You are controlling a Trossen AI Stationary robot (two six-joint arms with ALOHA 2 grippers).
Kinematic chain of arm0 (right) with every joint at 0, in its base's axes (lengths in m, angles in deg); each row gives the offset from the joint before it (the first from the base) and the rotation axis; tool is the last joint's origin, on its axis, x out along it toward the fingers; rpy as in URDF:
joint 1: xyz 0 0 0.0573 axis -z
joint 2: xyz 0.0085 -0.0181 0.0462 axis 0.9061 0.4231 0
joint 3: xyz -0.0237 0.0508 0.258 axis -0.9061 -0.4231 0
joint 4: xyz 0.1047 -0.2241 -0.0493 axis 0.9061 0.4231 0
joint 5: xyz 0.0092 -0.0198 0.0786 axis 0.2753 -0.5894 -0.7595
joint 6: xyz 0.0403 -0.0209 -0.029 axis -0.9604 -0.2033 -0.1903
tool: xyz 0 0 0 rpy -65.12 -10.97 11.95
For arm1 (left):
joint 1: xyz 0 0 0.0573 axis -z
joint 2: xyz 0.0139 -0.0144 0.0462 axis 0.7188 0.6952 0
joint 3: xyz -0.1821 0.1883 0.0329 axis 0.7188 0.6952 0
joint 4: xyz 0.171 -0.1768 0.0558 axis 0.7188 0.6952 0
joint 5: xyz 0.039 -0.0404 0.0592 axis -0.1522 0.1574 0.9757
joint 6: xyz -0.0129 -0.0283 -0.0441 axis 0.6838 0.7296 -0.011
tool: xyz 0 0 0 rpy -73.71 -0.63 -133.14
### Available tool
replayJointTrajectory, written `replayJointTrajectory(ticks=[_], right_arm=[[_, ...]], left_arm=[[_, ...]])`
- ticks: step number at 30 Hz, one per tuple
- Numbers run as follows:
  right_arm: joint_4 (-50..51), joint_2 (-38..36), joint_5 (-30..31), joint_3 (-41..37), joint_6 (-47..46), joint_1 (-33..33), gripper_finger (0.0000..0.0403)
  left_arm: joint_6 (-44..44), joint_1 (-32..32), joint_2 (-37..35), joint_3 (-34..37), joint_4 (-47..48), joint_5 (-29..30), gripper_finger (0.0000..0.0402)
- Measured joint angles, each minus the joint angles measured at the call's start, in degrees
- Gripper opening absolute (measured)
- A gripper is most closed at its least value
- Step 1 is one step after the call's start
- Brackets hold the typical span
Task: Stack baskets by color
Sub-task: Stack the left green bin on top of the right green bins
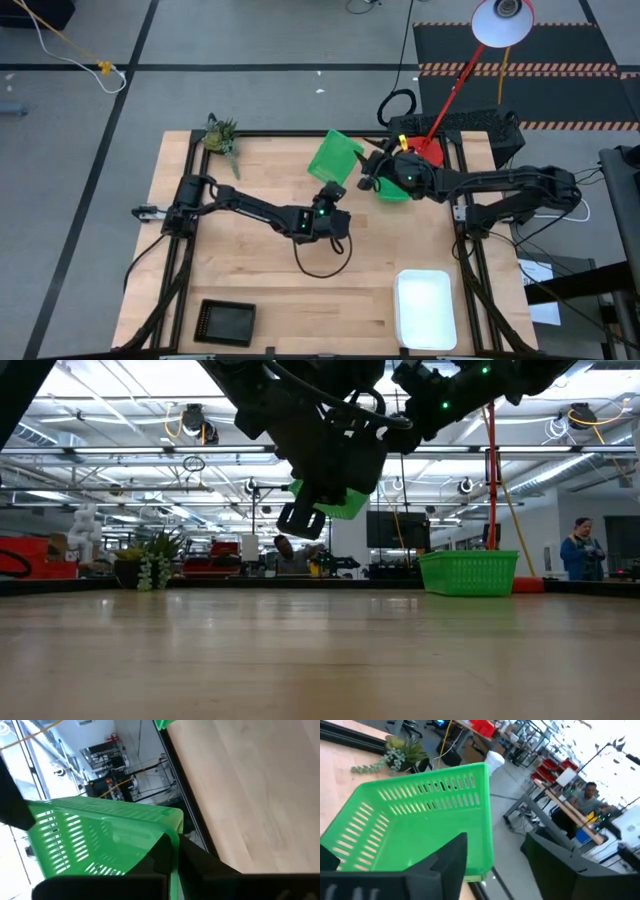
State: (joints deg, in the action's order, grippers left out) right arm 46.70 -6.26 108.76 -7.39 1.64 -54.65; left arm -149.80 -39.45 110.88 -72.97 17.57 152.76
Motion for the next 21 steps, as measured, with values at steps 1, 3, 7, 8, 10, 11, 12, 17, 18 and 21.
replayJointTrajectory(ticks=[1,3,7,8,10,11,12,17,18,21], right_arm=[[0.19,0.23,0.01,0.01,-0.82,0.32,0.0183],[0.46,0.83,-0.07,0.01,-2.18,0.77,0.0158],[0.07,1.7,-0.04,-0.01,-2.75,1.0,0.0104],[0.29,1.76,-0.07,-0.01,-2.83,1.04,0.009],[0.21,1.74,-0.07,-0.01,-3.69,1.08,0.0063],[0.17,1.72,0.0,-0.01,-4.14,1.1,0.0049],[0.1,1.72,0.13,-0.01,-4.33,1.14,0.0034],[0.08,1.43,0.04,-0.01,-4.3,1.12,0.0014],[0.15,1.45,0.04,-0.01,-4.3,1.12,0.0017],[0.35,1.27,0.01,-0.01,-4.28,1.1,0.0013]], left_arm=[[-0.65,0.07,0.0,0.0,-0.06,0.01,0.002],[-2.81,0.41,0.0,0.0,-0.33,0.42,0.0016],[-7.73,1.2,0.0,0.0,-1.71,0.48,0.0008],[-8.66,1.33,0.0,0.0,-2.34,0.46,0.0011],[-10.16,1.53,0.0,0.0,-3.65,0.7,0.002],[-10.91,1.61,0.0,0.0,-4.31,1.04,0.0022],[-11.62,1.79,0.0,0.0,-4.64,1.29,0.0023],[-13.12,2.36,0.0,0.02,-5.09,2.06,0.0008],[-13.13,2.46,0.0,0.02,-5.12,2.12,0.0007],[-12.53,2.64,0.0,0.02,-5.22,2.0,0.0023]])
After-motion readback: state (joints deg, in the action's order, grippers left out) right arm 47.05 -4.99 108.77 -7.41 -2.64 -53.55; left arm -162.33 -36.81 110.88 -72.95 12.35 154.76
